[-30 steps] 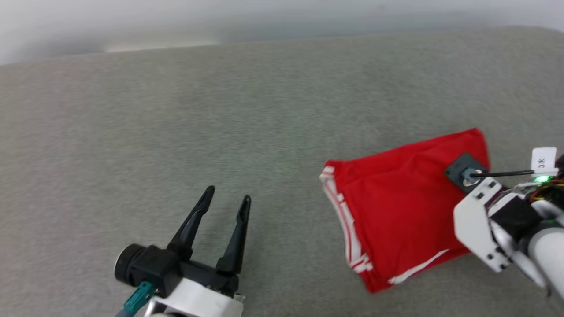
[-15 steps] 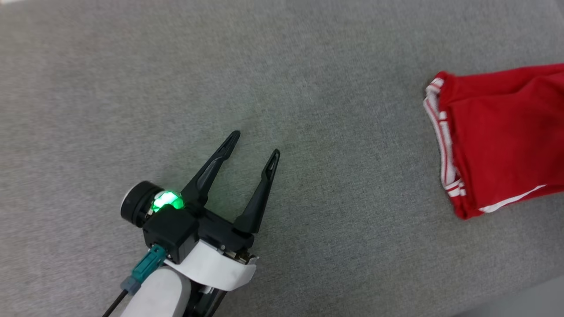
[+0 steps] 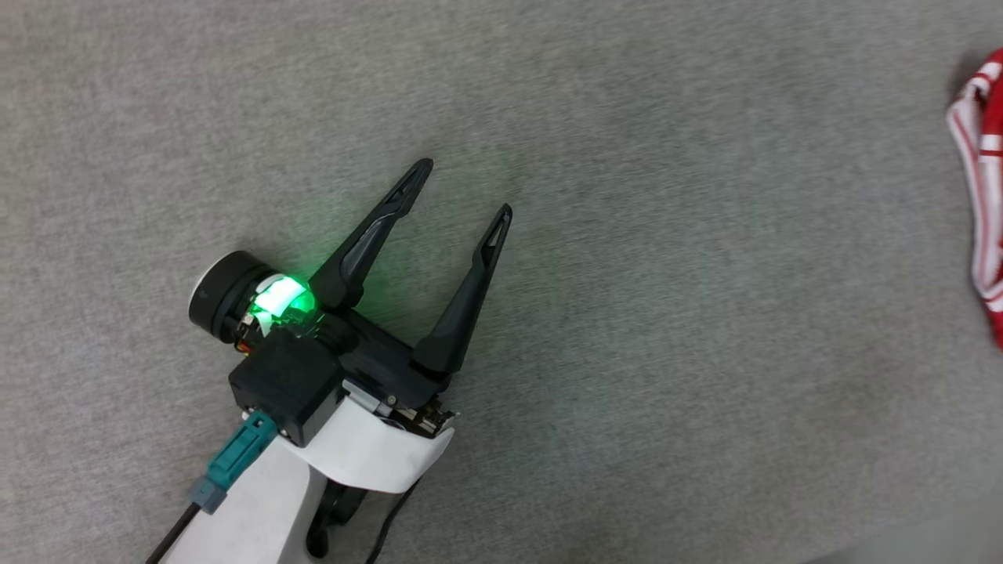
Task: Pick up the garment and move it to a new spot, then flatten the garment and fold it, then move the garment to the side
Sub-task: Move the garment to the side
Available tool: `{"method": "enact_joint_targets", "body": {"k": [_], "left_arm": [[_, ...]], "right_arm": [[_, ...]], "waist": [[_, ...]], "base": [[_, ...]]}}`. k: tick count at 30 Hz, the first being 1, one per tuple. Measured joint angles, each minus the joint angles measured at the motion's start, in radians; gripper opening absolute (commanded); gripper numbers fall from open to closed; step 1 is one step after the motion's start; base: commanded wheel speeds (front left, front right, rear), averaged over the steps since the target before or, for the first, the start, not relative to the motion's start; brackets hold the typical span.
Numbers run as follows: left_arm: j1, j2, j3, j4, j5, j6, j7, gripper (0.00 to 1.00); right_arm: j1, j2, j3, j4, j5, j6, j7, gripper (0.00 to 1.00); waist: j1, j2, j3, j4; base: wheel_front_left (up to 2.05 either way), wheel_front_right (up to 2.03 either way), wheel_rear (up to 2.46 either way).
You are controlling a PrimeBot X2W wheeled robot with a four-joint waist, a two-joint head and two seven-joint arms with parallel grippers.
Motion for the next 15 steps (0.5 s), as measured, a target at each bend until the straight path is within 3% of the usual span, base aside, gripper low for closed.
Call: {"method": "enact_joint_targets", "body": {"k": [5,6,7,8,15], "left_arm": [[-0.014,0.001,-0.001,-0.007,0.002,0.000,0.000,1.00],[-0.015,0.000,0.001,-0.006,0.002,0.000,0.000,1.00],[-0.015,0.000,0.003,-0.005,0.002,0.000,0.000,1.00],[-0.016,-0.002,0.005,-0.003,0.002,0.000,0.000,1.00],[0.005,-0.027,0.032,0.010,-0.001,0.000,0.000,1.00]], "right_arm": [[-0.013,0.020,-0.038,0.054,-0.025,0.000,-0.036,0.00],[-0.014,0.028,-0.048,0.064,-0.031,0.000,-0.040,0.15],[-0.017,0.036,-0.056,0.071,-0.039,0.000,-0.044,0.87],[-0.020,0.046,-0.066,0.075,-0.045,0.000,-0.046,1.00],[-0.032,0.091,-0.102,0.066,-0.074,0.000,-0.056,1.00]], "waist": [[0.0000,0.0000,0.021,0.023],[0.0000,0.0000,0.022,0.024],[0.0000,0.0000,0.020,0.025],[0.0000,0.0000,0.016,0.026],[0.0000,0.0000,-0.050,0.028]], "base": [[0.00,0.00,0.00],[0.00,0.00,0.00],[0.00,0.00,0.00],[0.00,0.00,0.00],[0.00,0.00,0.00]]}}
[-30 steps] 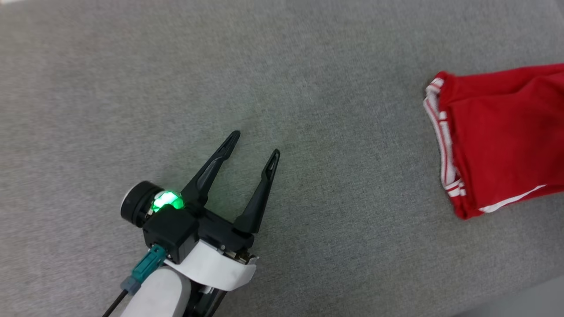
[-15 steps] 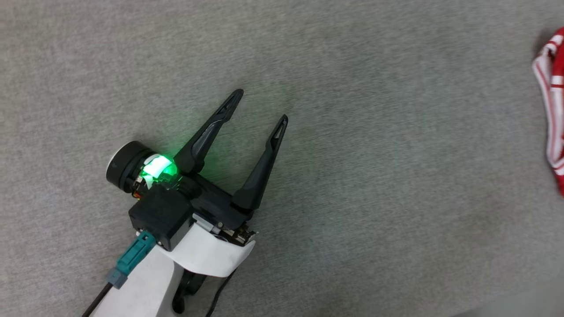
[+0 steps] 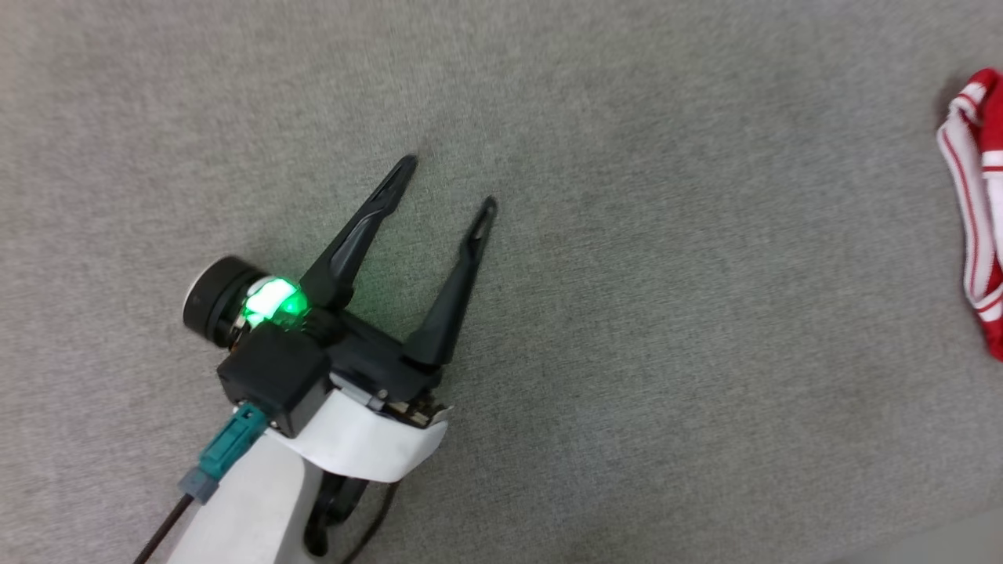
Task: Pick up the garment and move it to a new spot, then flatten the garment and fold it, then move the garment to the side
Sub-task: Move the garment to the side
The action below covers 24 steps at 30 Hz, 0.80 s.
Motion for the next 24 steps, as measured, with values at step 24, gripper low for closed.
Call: {"method": "enact_joint_targets", "body": {"k": [24], "left_arm": [[0.305,-0.135,0.297,0.113,0.060,0.032,0.000,1.00]], "right_arm": [[0.263,0.561,-0.172,-0.442,0.187,0.000,-0.260,1.00]], "waist": [[-0.0003,0.0000,-0.443,0.106]], "base": [[0.00,0.00,0.00]]}}
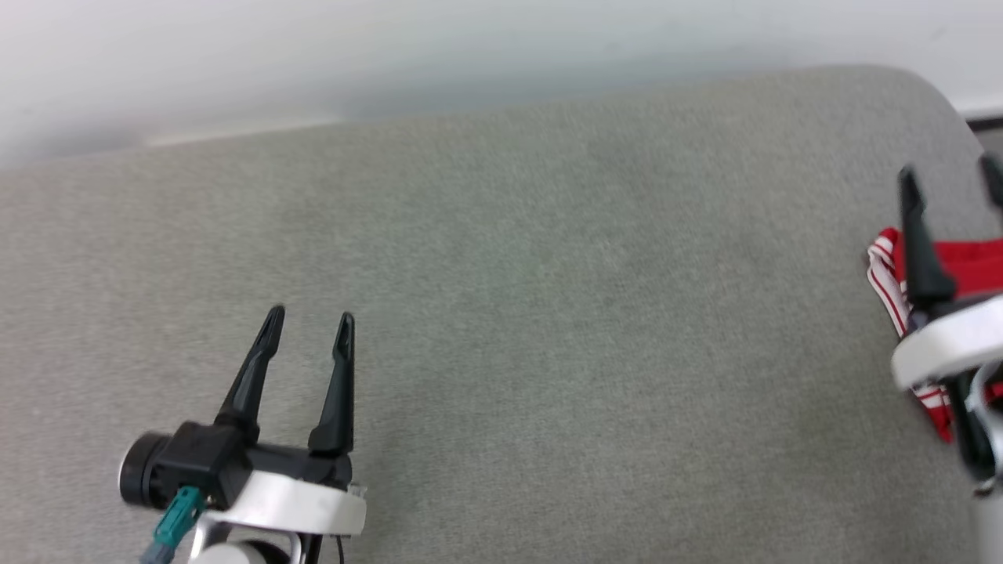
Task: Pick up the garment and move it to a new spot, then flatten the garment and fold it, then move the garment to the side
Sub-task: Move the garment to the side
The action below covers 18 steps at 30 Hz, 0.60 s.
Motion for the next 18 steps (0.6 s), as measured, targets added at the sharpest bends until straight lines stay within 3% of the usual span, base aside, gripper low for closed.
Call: {"method": "enact_joint_targets", "body": {"k": [10,18], "left_arm": [[0.092,-0.033,0.039,0.038,0.008,-0.002,0.000,1.00],[0.119,-0.049,0.066,0.060,-0.005,-0.019,0.000,1.00]], "right_arm": [[0.229,0.149,0.028,0.009,0.081,-0.001,-0.178,1.00],[0.307,0.189,0.057,0.055,0.074,0.000,-0.256,1.00]], "waist": [[-0.0001,0.0000,-0.096,0.077],[0.0000,0.0000,-0.125,0.095]], "base": [[0.00,0.00,0.00],[0.00,0.00,0.00]]}}
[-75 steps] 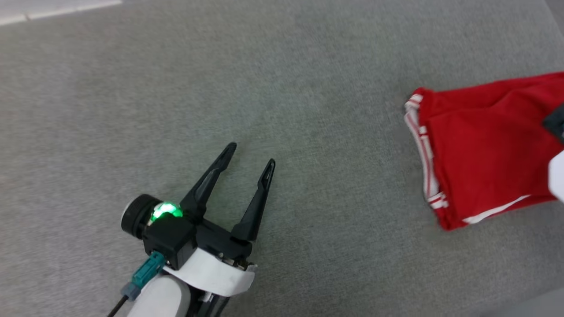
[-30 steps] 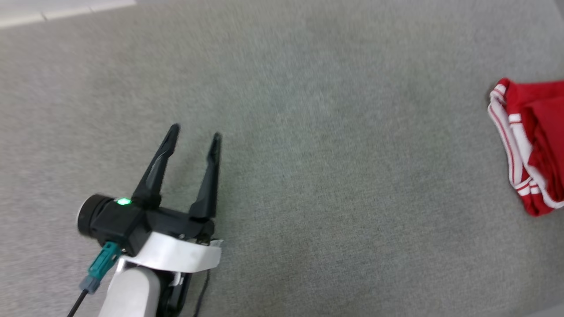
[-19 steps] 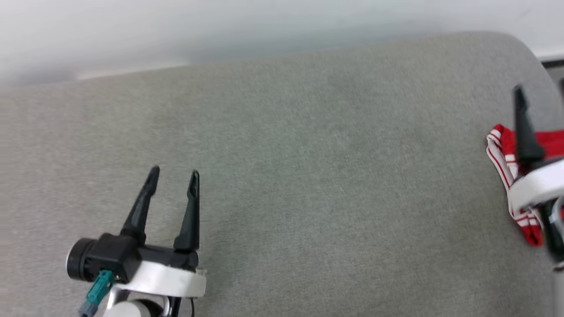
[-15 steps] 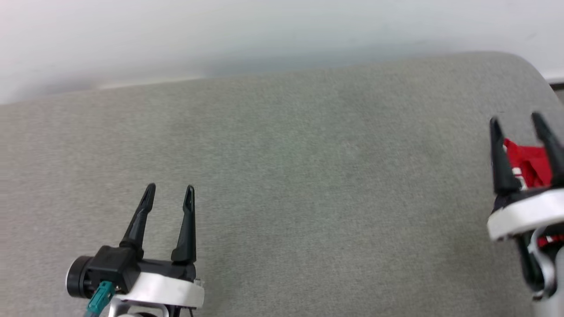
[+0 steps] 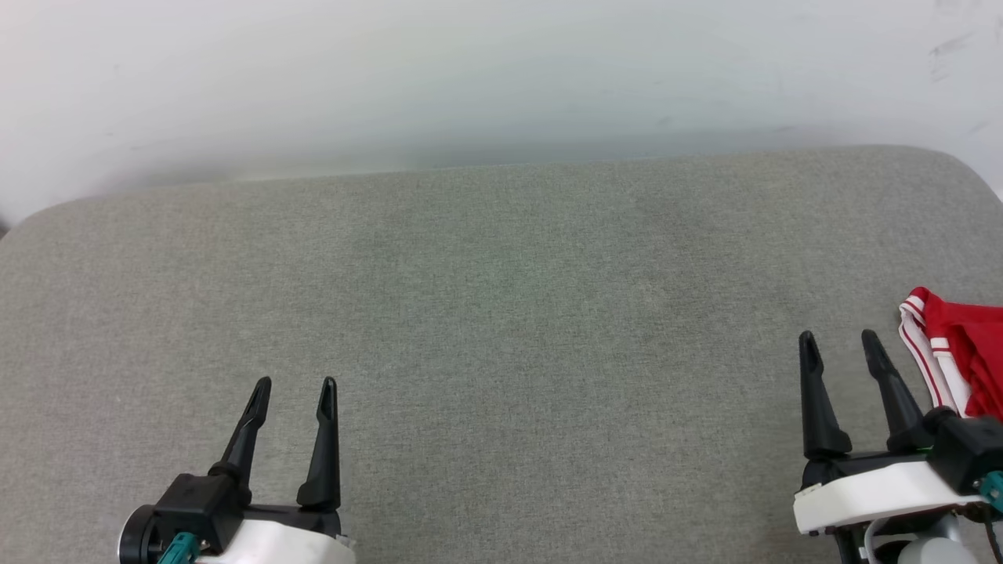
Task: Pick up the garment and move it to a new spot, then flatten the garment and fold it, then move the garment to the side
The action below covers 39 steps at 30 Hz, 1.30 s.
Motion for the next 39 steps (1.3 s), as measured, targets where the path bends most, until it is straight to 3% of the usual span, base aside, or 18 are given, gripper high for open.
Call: {"method": "enact_joint_targets", "body": {"k": [27,28,33,39], "left_arm": [[0.011,-0.008,0.025,0.015,-0.021,-0.013,0.000,1.00],[0.011,-0.009,0.027,0.010,-0.027,-0.013,0.000,0.00],[0.018,-0.010,0.023,0.043,-0.028,-0.013,0.004,0.00],[0.023,-0.008,0.023,0.061,-0.139,-0.013,0.024,0.00]], "right_arm": [[0.006,0.010,0.040,0.004,-0.022,0.000,-0.026,1.00],[0.006,0.010,0.040,0.002,-0.022,0.000,-0.026,0.00],[0.020,0.010,0.042,0.040,-0.017,0.000,-0.024,0.00],[0.028,0.009,0.043,0.050,0.093,0.000,-0.004,0.00]], "waist": [[0.0002,0.0000,0.001,0.003],[0.0002,0.0000,0.002,0.003],[0.0002,0.0000,0.003,0.003],[0.0002,0.0000,0.000,0.004]], "base": [[0.00,0.00,0.00],[0.00,0.00,0.00],[0.00,0.00,0.00],[0.00,0.00,0.00]]}}
